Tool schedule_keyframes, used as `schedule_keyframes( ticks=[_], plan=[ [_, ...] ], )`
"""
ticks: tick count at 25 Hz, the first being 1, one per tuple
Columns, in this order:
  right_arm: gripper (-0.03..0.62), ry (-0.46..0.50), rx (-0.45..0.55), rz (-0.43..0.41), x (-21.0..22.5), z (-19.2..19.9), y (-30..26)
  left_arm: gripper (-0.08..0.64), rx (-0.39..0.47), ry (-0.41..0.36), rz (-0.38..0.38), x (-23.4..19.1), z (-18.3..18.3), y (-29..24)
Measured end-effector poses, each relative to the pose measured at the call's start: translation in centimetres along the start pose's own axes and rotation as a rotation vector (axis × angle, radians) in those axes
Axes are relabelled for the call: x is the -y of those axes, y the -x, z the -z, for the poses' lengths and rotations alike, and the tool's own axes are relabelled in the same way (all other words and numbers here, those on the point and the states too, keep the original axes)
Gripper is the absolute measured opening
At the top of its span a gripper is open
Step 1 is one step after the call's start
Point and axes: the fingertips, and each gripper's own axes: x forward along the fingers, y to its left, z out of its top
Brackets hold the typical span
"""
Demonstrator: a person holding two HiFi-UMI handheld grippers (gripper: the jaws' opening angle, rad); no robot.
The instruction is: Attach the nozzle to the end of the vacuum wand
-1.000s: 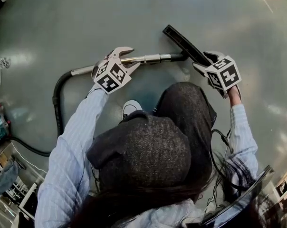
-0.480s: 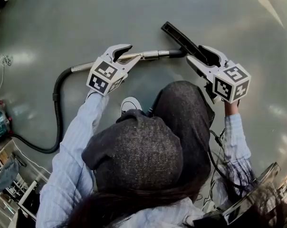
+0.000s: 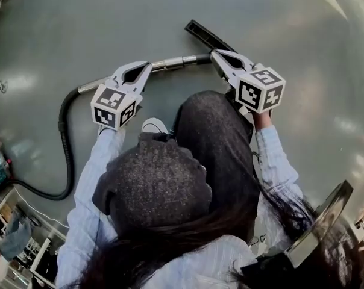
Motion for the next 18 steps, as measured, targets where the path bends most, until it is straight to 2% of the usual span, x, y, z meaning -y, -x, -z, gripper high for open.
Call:
schedule_keyframes(
  ticks=[3, 11, 15, 18],
  plan=[
    [0.005, 0.039, -0.031, 0.009, 0.2, -0.3, -0.4, 0.005, 0.001, 0.002, -0.027, -1.0, -0.4, 1.0],
    [0.005, 0.063, -0.061, -0.025, -0.7, -1.0, -1.6, 0.005, 0.076, 0.183, -0.109, -3.0, -1.2, 3.3],
    [0.005, 0.102, -0.1, -0.058, -2.3, -0.3, -2.3, 0.005, 0.091, 0.211, -0.147, -2.9, -0.2, 5.4],
    [0.005, 0.136, -0.129, -0.091, -4.0, 0.2, -3.2, 0.005, 0.073, 0.23, -0.171, -2.6, 1.9, 7.3]
  ],
)
